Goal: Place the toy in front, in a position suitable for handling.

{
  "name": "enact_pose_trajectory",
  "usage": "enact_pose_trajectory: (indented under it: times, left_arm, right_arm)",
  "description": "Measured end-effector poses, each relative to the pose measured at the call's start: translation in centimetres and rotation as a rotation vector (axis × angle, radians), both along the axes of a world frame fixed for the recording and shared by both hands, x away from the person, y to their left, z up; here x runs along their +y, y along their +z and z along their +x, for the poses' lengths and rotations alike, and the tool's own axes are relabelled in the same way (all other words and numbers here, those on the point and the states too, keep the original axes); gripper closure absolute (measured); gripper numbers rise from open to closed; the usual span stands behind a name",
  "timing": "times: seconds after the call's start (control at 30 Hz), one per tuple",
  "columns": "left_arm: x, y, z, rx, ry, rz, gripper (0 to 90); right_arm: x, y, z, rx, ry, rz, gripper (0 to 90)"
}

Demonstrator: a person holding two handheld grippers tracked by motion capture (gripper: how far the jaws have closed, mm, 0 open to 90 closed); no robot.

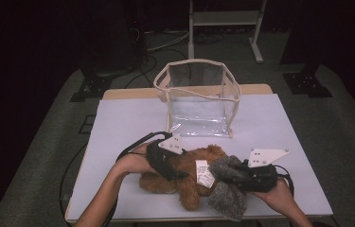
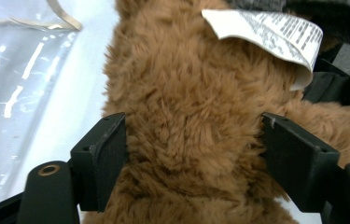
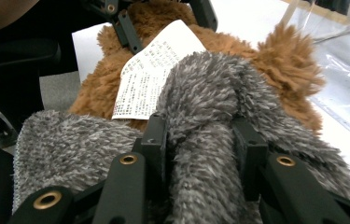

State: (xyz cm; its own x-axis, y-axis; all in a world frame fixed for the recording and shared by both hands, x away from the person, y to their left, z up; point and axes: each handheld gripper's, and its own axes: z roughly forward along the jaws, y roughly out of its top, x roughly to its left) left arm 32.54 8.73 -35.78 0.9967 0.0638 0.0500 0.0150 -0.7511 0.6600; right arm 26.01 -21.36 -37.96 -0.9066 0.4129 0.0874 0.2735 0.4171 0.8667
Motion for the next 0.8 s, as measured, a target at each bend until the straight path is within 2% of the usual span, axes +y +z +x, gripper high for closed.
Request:
enact_pose_trajectory:
  times: [0.03, 0.17, 0.3, 0.33, 0.4, 0.43, 0.53, 0.57, 0.63, 0.67, 0.7, 0.73, 0.77, 0.8]
  left_arm:
    - [0.2, -0.1, -0.1, 0.005, 0.007, -0.012, 26.7]
    - [0.4, -0.2, -0.2, 0.002, 0.011, -0.014, 26.8]
    - [0.1, -0.3, -0.2, -0.002, 0.011, 0.002, 26.8]
    - [0.0, -0.3, -0.2, -0.009, 0.013, 0.017, 26.8]
    - [0.0, -0.3, -0.2, -0.014, 0.012, 0.026, 26.8]
    - [0.2, -0.3, -0.2, -0.014, 0.016, 0.021, 26.8]
    - [0.5, -0.2, -0.2, -0.014, 0.018, 0.009, 26.6]
    - [1.1, 0.0, -0.2, -0.029, 0.023, 0.029, 26.5]
    - [1.4, 0.0, -0.2, -0.040, 0.030, 0.037, 24.4]
    - [2.7, 0.2, -0.1, -0.048, 0.053, 0.019, 24.3]
    - [2.7, 0.2, -0.1, -0.048, 0.053, 0.019, 24.3]
    - [4.2, 0.4, 0.1, -0.037, 0.079, -0.025, 24.1]
    - [4.2, 0.4, 0.1, -0.037, 0.079, -0.025, 23.9]
    - [4.8, 0.4, 0.1, -0.028, 0.093, -0.047, 23.9]
  right_arm:
    - [-0.4, 0.2, 0.1, -0.003, -0.010, 0.005, 62.9]
    - [-0.7, 0.4, 0.3, 0.006, -0.033, 0.027, 63.1]
    - [0.2, 0.5, 0.6, 0.004, -0.048, 0.034, 63.1]
    - [1.2, 0.6, 0.7, -0.011, -0.051, 0.035, 62.8]
    - [1.5, 0.6, 0.7, -0.015, -0.050, 0.036, 62.7]
    - [2.0, 0.7, 0.8, -0.025, -0.049, 0.028, 62.7]
    - [1.9, 0.5, 0.8, -0.019, -0.049, 0.029, 63.0]
    - [1.6, 0.2, 0.8, -0.022, -0.058, 0.022, 63.3]
    - [1.3, 0.0, 0.7, -0.022, -0.069, 0.014, 63.4]
    - [1.0, -0.2, 0.7, -0.014, -0.073, 0.016, 63.6]
    - [0.8, -0.3, 0.8, -0.009, -0.074, 0.021, 63.7]
    - [0.7, -0.4, 0.9, -0.003, -0.074, 0.024, 63.7]
    - [0.7, -0.4, 0.9, -0.003, -0.074, 0.024, 63.7]
    - [0.7, -0.4, 0.9, -0.003, -0.075, 0.024, 63.7]
